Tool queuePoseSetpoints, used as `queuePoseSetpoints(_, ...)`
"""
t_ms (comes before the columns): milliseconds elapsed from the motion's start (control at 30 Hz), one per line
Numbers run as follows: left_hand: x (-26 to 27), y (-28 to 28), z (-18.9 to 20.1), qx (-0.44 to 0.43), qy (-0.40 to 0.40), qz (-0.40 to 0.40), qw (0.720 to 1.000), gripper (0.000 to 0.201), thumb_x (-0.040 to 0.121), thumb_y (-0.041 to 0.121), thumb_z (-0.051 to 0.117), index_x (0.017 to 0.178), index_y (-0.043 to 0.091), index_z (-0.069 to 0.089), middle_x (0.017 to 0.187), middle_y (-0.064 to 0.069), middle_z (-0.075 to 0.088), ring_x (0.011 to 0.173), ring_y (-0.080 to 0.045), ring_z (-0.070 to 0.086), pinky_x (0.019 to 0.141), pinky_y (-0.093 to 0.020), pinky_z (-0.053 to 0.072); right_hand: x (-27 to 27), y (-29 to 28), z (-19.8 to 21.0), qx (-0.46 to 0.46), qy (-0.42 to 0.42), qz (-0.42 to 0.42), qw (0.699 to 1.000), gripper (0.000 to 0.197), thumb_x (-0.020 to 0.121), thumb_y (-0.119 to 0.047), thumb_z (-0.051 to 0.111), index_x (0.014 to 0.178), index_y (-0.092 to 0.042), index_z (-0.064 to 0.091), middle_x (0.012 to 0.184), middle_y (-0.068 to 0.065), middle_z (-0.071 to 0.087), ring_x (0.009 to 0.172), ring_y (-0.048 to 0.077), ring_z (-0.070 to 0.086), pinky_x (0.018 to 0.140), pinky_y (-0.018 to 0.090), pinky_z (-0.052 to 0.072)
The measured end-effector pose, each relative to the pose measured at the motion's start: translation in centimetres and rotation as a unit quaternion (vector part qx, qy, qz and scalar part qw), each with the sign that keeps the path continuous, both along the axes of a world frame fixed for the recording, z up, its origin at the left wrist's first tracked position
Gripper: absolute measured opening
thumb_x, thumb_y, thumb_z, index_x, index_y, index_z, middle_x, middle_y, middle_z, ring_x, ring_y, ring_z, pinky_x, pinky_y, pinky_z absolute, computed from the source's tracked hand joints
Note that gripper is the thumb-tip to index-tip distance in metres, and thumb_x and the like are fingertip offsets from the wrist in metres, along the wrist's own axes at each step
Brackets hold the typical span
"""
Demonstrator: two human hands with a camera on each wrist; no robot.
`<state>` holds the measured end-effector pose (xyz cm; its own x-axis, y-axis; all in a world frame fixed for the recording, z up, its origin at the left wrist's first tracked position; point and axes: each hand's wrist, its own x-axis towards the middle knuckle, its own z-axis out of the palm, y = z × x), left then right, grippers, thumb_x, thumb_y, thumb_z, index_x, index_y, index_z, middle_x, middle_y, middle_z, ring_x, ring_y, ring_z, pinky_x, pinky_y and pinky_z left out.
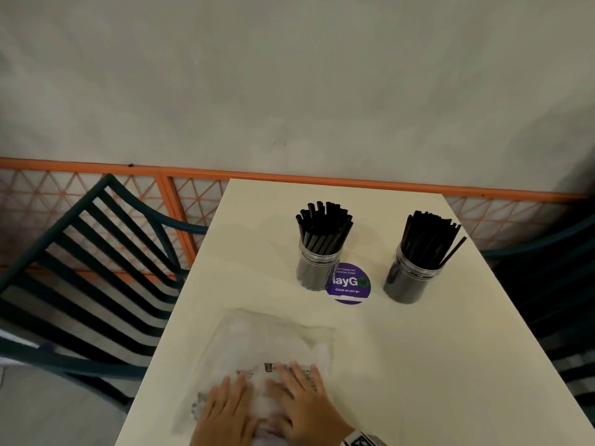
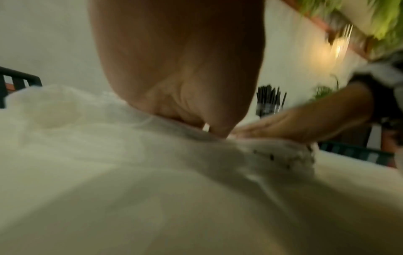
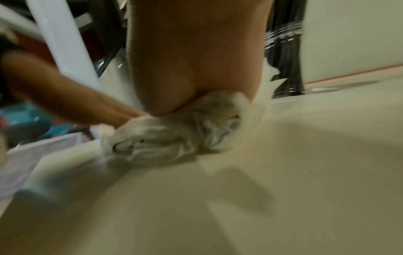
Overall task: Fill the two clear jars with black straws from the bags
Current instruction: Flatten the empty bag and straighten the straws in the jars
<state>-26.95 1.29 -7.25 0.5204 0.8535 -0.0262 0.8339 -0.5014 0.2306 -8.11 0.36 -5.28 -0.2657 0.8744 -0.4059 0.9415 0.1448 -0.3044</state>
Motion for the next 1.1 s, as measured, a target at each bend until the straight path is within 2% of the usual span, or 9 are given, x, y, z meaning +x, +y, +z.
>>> queuePoseSetpoints(100, 0.3, 0.1, -0.7, -0.015, -0.004, -0.006, 1.000, 0.053, 0.092, 0.049, 0.008, 0.105, 0.018, 0.049, 0.157, 0.010, -0.010, 0.128, -0.025, 0.034, 0.116, -0.028, -0.005, 2.8, 0.2, 2.4, 0.014, 0.212, -0.023, 0.977, 0.067, 0.085, -0.064, 0.016, 0.112, -0.023, 0.061, 0.132, -0.004, 0.055, 0.122, 0.003, 0.046, 0.108, 0.014, 0.012)
queuePoseSetpoints(200, 1.3, 1.8, 1.6, -0.018, -0.053, 0.020, 0.998, 0.050, 0.092, 0.053, -0.001, 0.102, 0.033, 0.045, 0.155, 0.013, 0.001, 0.105, 0.012, 0.052, 0.110, -0.020, 0.017, 6.9, 0.2, 5.7, 0.062, 0.321, -0.151, 0.933, 0.026, 0.089, -0.039, 0.049, 0.098, -0.027, 0.070, 0.087, -0.033, 0.062, 0.084, -0.017, 0.056, 0.080, 0.003, 0.040)
queuePoseSetpoints(333, 5.3, 3.1, 7.1, -0.025, -0.115, 0.035, 0.992, 0.045, 0.093, 0.049, -0.005, 0.096, 0.042, 0.039, 0.106, 0.022, 0.037, 0.048, 0.010, 0.058, 0.050, -0.007, 0.043, 14.9, -0.1, 7.6, 0.136, 0.352, -0.278, 0.883, 0.040, 0.088, -0.017, 0.058, 0.078, -0.055, 0.065, 0.078, -0.028, 0.068, 0.073, 0.004, 0.066, 0.060, 0.009, 0.046)
queuePoseSetpoints(467, 11.5, 4.6, 10.7, -0.078, -0.171, 0.026, 0.982, 0.030, 0.091, 0.054, 0.007, 0.096, 0.053, 0.037, 0.108, 0.031, 0.033, 0.102, 0.022, 0.039, 0.097, -0.002, 0.021, 23.4, 0.4, 8.5, 0.196, 0.343, -0.360, 0.845, 0.046, 0.082, -0.006, 0.064, 0.074, -0.051, 0.066, 0.064, -0.017, 0.068, 0.061, 0.005, 0.064, 0.059, 0.008, 0.047)
queuePoseSetpoints(600, 18.8, 6.5, 12.8, -0.076, -0.294, 0.060, 0.951, 0.038, 0.060, 0.061, 0.052, 0.092, 0.077, 0.038, 0.110, 0.049, 0.041, 0.094, 0.033, 0.040, 0.079, 0.011, 0.029, 29.9, 2.5, 9.0, 0.190, 0.371, -0.422, 0.805, 0.026, 0.072, -0.020, 0.078, 0.087, -0.038, 0.066, 0.082, -0.007, 0.069, 0.083, 0.008, 0.062, 0.065, 0.009, 0.044)
queuePoseSetpoints(667, 22.5, 7.3, 13.8, -0.139, -0.334, 0.082, 0.929, 0.061, 0.043, 0.075, 0.060, 0.097, 0.081, 0.031, 0.112, 0.048, 0.043, 0.100, 0.027, 0.043, 0.079, 0.007, 0.035, 32.2, 4.2, 8.9, 0.143, 0.365, -0.410, 0.823, 0.062, 0.064, -0.038, 0.080, 0.118, -0.029, 0.050, 0.112, -0.004, 0.058, 0.108, 0.014, 0.051, 0.082, 0.020, 0.040)
queuePoseSetpoints(733, 25.3, 8.7, 13.9, -0.172, -0.383, 0.083, 0.904, 0.067, 0.047, 0.074, 0.068, 0.109, 0.065, 0.045, 0.108, 0.027, 0.063, 0.104, 0.014, 0.053, 0.081, 0.003, 0.040, 33.5, 6.1, 9.1, 0.109, 0.370, -0.376, 0.843, 0.105, 0.050, -0.058, 0.079, 0.136, -0.029, 0.028, 0.127, -0.008, 0.042, 0.122, 0.011, 0.037, 0.093, 0.026, 0.032)
queuePoseSetpoints(833, 29.2, 11.1, 14.3, -0.233, -0.376, 0.084, 0.893, 0.088, 0.060, 0.054, 0.074, 0.134, 0.038, 0.030, 0.134, 0.017, 0.044, 0.121, 0.000, 0.045, 0.096, -0.011, 0.038, 34.2, 9.1, 9.2, 0.089, 0.417, -0.311, 0.849, 0.133, 0.037, -0.071, 0.077, 0.144, -0.030, 0.010, 0.142, -0.012, 0.029, 0.133, 0.006, 0.024, 0.103, 0.029, 0.027)
queuePoseSetpoints(1100, 33.4, 17.0, 13.5, -0.290, -0.402, 0.061, 0.866, 0.117, 0.050, 0.049, 0.084, 0.142, 0.026, 0.014, 0.144, 0.017, 0.029, 0.133, 0.002, 0.027, 0.104, -0.012, 0.028, 32.4, 14.8, 9.3, 0.067, 0.463, -0.200, 0.861, 0.100, 0.050, -0.056, 0.082, 0.132, -0.034, 0.030, 0.133, -0.013, 0.047, 0.124, -0.003, 0.044, 0.104, 0.024, 0.040)
